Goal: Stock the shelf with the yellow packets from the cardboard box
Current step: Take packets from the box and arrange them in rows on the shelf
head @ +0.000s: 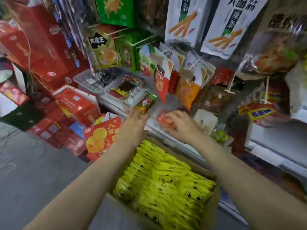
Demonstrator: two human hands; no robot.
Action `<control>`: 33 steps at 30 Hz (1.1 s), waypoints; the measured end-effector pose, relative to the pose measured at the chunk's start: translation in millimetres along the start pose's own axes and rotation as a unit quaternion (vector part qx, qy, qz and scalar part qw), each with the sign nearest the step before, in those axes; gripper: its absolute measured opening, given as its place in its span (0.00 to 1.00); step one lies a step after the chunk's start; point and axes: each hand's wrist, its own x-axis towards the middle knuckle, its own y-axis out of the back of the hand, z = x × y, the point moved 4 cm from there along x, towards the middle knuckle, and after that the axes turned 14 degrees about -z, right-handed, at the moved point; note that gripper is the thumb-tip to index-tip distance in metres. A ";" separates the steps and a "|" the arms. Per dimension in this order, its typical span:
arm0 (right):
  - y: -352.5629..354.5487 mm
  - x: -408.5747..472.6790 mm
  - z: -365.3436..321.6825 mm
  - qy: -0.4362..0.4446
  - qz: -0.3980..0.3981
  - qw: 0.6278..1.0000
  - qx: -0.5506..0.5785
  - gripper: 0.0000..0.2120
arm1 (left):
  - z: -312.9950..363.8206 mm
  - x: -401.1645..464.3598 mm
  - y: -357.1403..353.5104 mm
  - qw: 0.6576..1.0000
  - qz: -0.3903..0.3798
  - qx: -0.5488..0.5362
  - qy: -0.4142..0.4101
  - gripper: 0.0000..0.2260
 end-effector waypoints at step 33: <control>-314.2 13.3 75.9 -0.164 -0.187 0.968 0.008 0.19 | -64.7 29.2 -302.2 0.963 -0.257 -0.072 0.036 0.21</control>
